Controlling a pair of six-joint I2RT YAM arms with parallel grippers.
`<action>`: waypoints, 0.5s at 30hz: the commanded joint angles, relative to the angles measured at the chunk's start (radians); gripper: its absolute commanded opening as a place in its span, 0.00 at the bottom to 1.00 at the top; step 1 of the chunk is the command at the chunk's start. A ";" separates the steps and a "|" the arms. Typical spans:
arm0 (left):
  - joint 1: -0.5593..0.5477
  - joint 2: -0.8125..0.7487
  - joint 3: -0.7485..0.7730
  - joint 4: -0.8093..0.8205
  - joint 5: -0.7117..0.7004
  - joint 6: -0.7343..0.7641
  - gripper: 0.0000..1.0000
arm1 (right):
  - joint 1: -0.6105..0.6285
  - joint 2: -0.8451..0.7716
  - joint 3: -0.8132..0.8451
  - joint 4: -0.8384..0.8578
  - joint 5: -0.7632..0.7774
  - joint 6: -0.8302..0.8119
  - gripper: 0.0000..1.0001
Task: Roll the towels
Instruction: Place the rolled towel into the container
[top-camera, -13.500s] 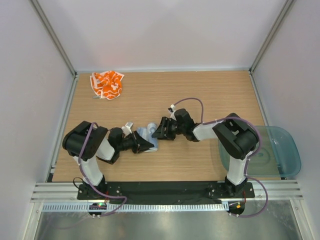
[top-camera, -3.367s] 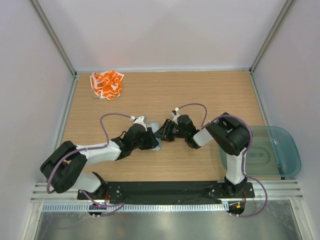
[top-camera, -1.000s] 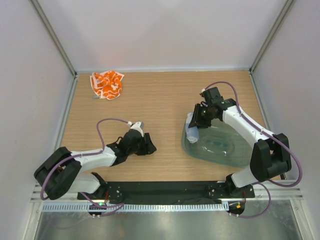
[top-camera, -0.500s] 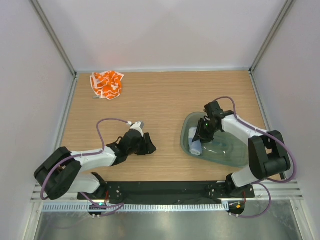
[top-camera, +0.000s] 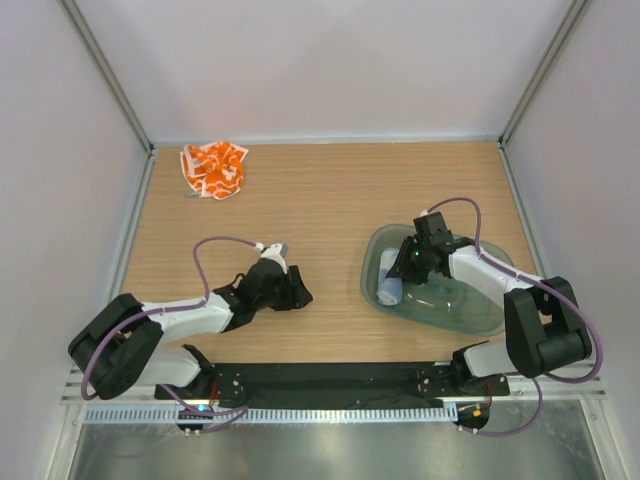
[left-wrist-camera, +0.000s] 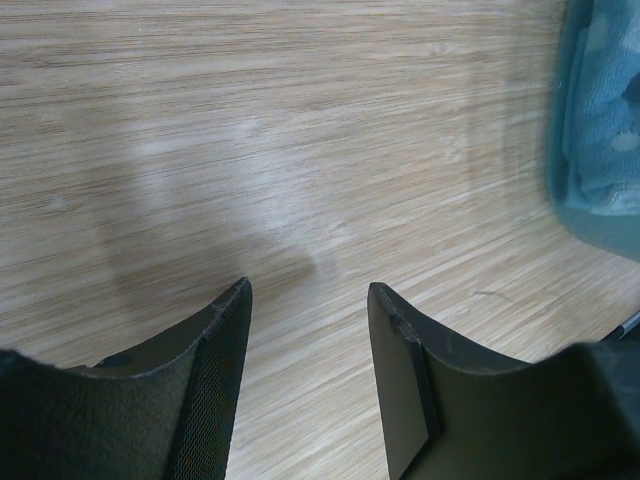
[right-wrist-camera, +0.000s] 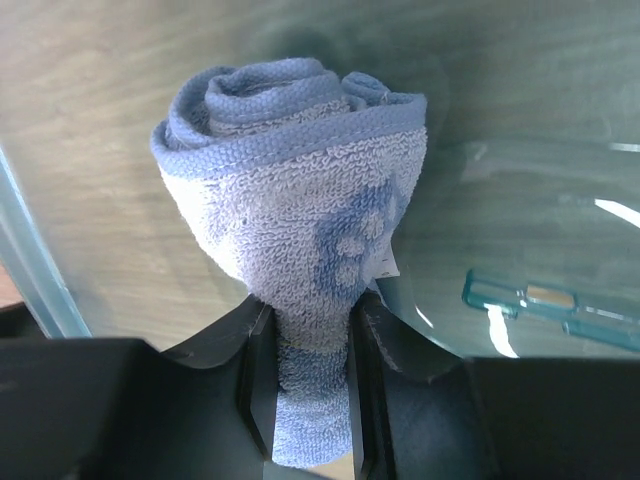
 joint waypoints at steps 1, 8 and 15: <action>-0.002 0.014 -0.015 -0.045 -0.011 0.002 0.52 | -0.002 0.014 -0.023 0.097 0.094 -0.009 0.01; -0.002 -0.004 -0.027 -0.042 -0.018 -0.001 0.52 | -0.002 0.021 0.031 0.010 0.107 -0.039 0.30; -0.002 -0.001 -0.027 -0.038 -0.018 -0.001 0.52 | 0.001 -0.085 0.154 -0.185 0.166 -0.078 0.59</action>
